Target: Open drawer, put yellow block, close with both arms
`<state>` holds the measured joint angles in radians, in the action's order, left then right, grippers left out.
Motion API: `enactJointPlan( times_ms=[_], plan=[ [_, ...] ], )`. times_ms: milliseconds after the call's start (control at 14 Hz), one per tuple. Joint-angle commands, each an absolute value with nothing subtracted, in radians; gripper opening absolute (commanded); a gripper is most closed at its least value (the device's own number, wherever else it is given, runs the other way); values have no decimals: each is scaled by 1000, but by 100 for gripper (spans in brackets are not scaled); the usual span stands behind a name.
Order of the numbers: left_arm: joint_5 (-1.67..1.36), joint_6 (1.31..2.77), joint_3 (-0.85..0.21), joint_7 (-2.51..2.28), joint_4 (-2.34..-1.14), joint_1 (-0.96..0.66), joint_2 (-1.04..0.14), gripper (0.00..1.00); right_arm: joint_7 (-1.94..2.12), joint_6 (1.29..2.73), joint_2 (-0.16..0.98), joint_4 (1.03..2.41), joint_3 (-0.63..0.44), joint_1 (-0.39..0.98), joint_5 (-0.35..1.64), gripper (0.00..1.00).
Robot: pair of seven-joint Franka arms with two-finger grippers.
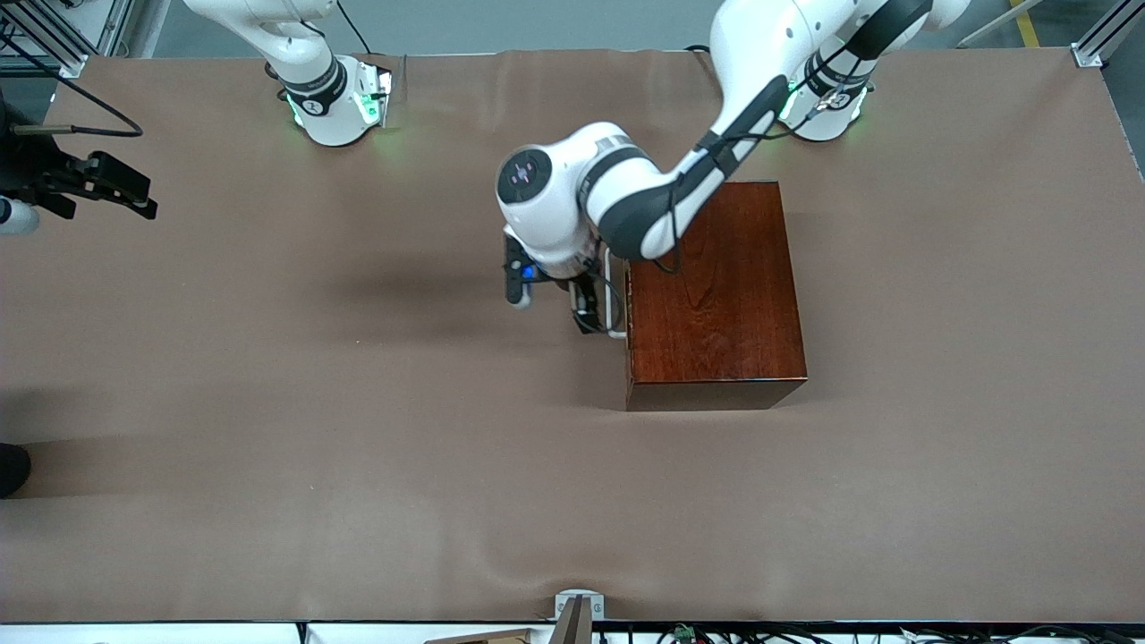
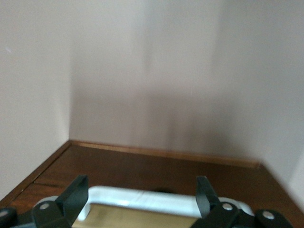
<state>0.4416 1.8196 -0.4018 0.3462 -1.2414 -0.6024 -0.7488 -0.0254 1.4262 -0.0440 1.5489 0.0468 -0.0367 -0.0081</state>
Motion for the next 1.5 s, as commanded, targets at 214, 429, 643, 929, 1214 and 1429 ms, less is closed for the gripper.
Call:
enactJointPlan(
  times_ms=[214, 429, 643, 929, 1214, 1429],
  plan=[
    [300, 1746, -394, -188, -1249, -522, -485, 100, -23, 1396, -69, 1551, 58, -80, -20, 100],
    [284, 1568, -396, -307, -1250, -376, -346, 100, 24, 1394, -72, 1540, 52, -101, -18, 100],
    [186, 1462, -400, -299, -1269, -166, -252, 100, 83, 1440, -63, 1485, 35, -107, 29, 100],
    [91, 1384, -400, -296, -1272, 52, -213, 100, 52, 1421, -66, 1493, 41, -77, 14, 100],
    [-4, 1344, -196, -205, -1354, 29, -114, 100, -14, 1358, -66, 1493, 49, -51, -72, 100],
    [-51, 1448, -3, -103, -1533, -64, 18, 100, -14, 1353, -67, 1493, 45, -57, -74, 100]
  ],
)
